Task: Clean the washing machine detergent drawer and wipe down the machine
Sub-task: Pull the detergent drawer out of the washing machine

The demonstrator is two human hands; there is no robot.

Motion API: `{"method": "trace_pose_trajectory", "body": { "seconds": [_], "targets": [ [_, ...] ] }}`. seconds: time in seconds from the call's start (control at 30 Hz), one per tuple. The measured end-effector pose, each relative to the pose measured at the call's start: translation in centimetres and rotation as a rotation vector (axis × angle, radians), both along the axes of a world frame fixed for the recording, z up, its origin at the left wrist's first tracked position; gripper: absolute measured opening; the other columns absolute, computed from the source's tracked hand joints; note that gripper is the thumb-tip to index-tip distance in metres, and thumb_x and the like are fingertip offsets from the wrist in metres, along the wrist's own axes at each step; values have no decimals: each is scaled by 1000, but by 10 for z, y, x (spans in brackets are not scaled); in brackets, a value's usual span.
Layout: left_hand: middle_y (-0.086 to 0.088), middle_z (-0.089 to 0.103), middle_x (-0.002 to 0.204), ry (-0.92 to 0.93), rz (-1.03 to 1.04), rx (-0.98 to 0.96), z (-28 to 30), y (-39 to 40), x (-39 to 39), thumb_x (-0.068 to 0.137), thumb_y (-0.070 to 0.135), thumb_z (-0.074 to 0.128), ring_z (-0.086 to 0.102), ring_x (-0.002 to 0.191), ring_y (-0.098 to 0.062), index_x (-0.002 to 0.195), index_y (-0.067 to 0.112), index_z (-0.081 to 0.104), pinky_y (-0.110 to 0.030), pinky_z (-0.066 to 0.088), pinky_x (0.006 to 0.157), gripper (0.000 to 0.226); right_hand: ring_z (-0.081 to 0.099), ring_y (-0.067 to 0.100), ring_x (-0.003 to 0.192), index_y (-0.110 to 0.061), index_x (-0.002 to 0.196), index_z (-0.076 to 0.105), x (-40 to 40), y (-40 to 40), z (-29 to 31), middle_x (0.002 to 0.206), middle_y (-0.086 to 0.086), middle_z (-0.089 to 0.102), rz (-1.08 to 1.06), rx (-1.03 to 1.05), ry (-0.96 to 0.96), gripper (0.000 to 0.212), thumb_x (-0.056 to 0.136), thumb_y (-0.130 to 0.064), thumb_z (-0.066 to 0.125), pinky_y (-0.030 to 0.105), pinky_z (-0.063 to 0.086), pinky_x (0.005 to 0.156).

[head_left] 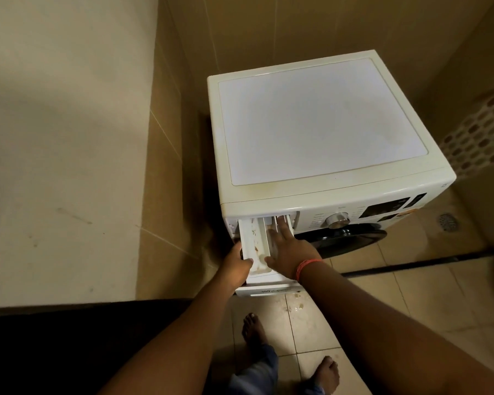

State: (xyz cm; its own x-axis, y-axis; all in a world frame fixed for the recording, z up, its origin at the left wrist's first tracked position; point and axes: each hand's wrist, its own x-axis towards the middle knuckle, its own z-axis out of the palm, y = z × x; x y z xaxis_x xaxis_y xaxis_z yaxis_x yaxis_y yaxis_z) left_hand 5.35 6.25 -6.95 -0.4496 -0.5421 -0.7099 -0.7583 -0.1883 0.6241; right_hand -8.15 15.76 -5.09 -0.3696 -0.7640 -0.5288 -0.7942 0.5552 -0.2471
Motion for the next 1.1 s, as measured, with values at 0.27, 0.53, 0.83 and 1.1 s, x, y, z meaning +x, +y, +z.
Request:
{"method": "trace_pose_trajectory", "body": {
  "seconds": [0.27, 0.53, 0.83, 1.1],
  "targets": [
    [0, 47, 148, -21, 42, -6, -3, 43, 30, 99, 9, 52, 52, 127, -22, 151, 25, 32, -21, 48, 77, 58, 50, 27, 130, -32, 155, -2, 23, 53, -17, 160, -8, -24, -29, -109, -124, 79, 95, -54, 45, 46, 50, 98],
    [-2, 56, 139, 16, 57, -32, 10, 113, 47, 96, 10, 54, 56, 122, -23, 141, 24, 45, -43, 48, 103, 48, 54, 12, 123, -37, 152, 21, 35, 157, 0, 154, -22, 25, -388, -551, -316, 61, 100, -21, 47, 32, 47, 103],
    [-1, 55, 141, 109, -255, -114, 70, 208, -47, 98, 10, 51, 56, 121, -21, 148, 28, 39, -25, 49, 81, 55, 65, 20, 107, -29, 122, 58, -31, 300, 28, 123, -1, 66, -1027, -575, -734, 37, 92, -50, 55, 44, 52, 97],
    [0, 62, 131, 233, -613, -51, 116, 336, -183, 98, 12, 53, 62, 111, -18, 141, 28, 48, -40, 49, 100, 46, 70, 17, 96, -21, 111, 66, -81, 452, 81, 103, -3, 74, -1309, -834, -626, 18, 99, -22, 53, 40, 55, 93]
  ]
}}
